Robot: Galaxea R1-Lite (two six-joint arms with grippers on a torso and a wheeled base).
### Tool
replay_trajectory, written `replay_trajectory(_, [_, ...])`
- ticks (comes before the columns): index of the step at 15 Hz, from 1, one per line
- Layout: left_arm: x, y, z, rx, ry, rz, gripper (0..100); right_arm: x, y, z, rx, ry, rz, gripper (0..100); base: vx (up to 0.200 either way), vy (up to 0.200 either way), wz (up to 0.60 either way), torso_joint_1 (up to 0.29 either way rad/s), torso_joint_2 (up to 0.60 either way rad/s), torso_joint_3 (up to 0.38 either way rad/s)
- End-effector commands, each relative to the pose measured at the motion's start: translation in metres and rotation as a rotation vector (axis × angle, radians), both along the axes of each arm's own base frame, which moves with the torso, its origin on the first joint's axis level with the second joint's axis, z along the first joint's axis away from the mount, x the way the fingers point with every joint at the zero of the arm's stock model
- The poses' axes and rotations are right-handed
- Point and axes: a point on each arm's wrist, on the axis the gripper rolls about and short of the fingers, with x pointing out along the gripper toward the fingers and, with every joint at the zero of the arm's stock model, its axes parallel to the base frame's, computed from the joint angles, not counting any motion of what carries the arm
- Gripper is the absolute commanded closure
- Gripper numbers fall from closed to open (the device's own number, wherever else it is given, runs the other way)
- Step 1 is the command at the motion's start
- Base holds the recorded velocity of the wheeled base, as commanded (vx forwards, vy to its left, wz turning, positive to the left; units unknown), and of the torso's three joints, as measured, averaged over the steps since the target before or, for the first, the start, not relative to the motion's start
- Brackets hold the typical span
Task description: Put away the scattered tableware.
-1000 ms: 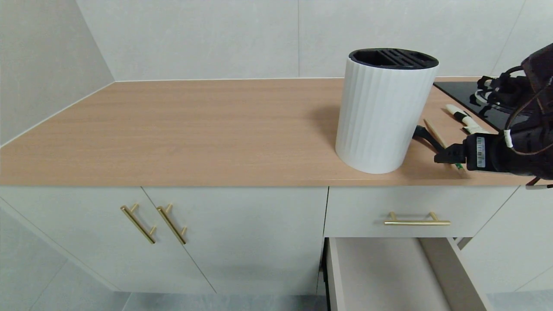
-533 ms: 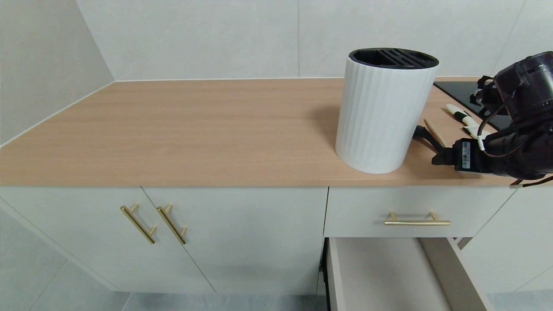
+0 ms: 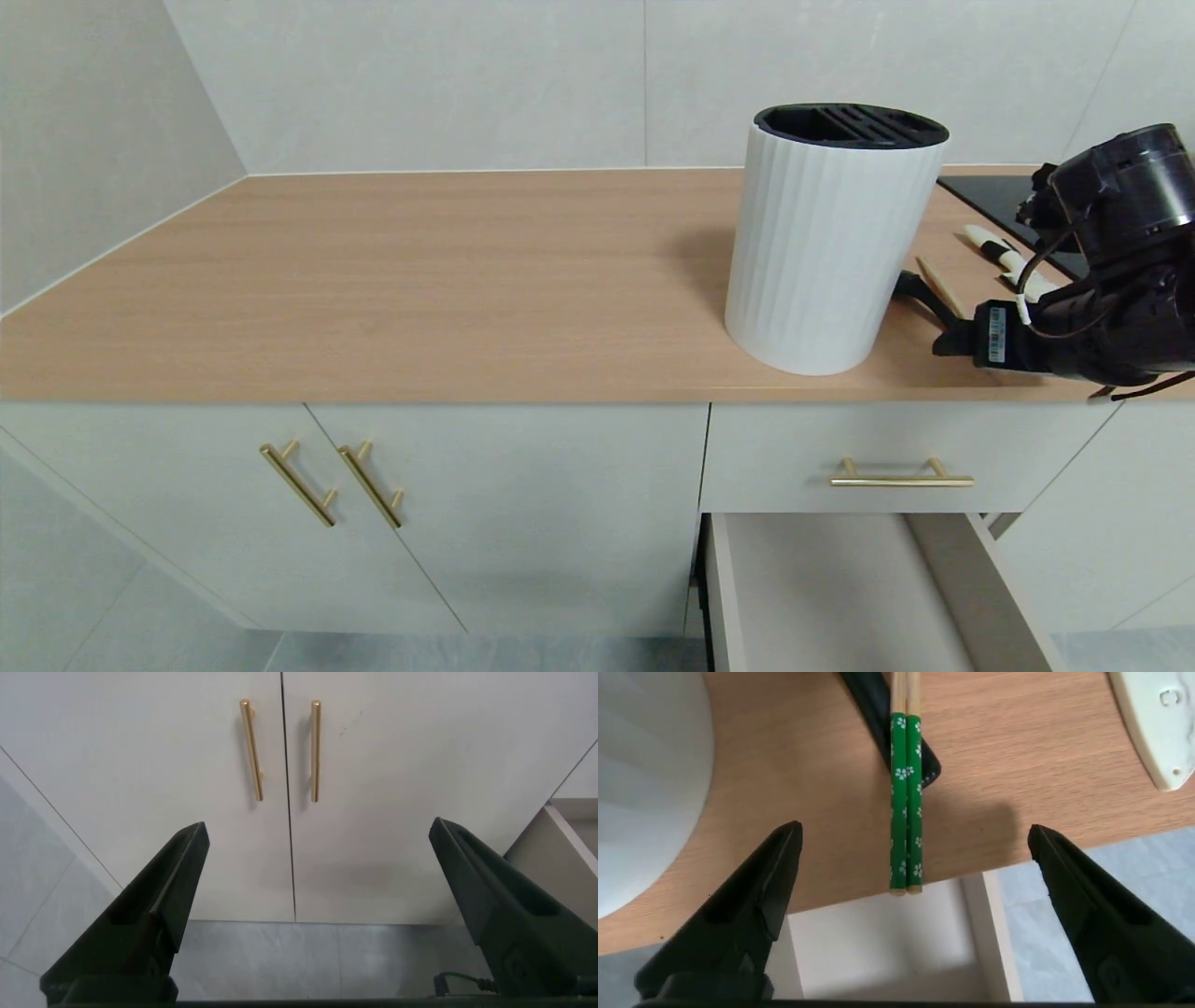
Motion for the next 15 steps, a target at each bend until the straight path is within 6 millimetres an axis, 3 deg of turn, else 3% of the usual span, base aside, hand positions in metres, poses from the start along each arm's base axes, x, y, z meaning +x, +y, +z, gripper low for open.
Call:
replay_trajectory(1, [0.0,0.0,0.0,0.0,0.001,0.0,0,0.0,0.0,0.0,0.0,0.0,0.0,100,0.0,0.0,0.0,0.0,0.0,0.0])
replay_trajectory(6, [0.0,0.0,0.0,0.0,0.001,0.0,0,-0.003,-0.001,0.004,0.004,-0.012,0.0,100,0.0,0.0,0.0,0.0,0.0,0.0])
replay_trajectory(11, [0.0,0.0,0.0,-0.001,0.001,0.0,0,-0.027,-0.009,0.024,0.029,-0.081,0.004,100,0.0,0.0,0.0,0.0,0.0,0.0])
replay_trajectory(15, [0.0,0.0,0.0,0.0,0.001,0.0,0,-0.095,-0.028,0.038,0.118,-0.139,0.11,100,0.0,0.0,0.0,0.0,0.0,0.0])
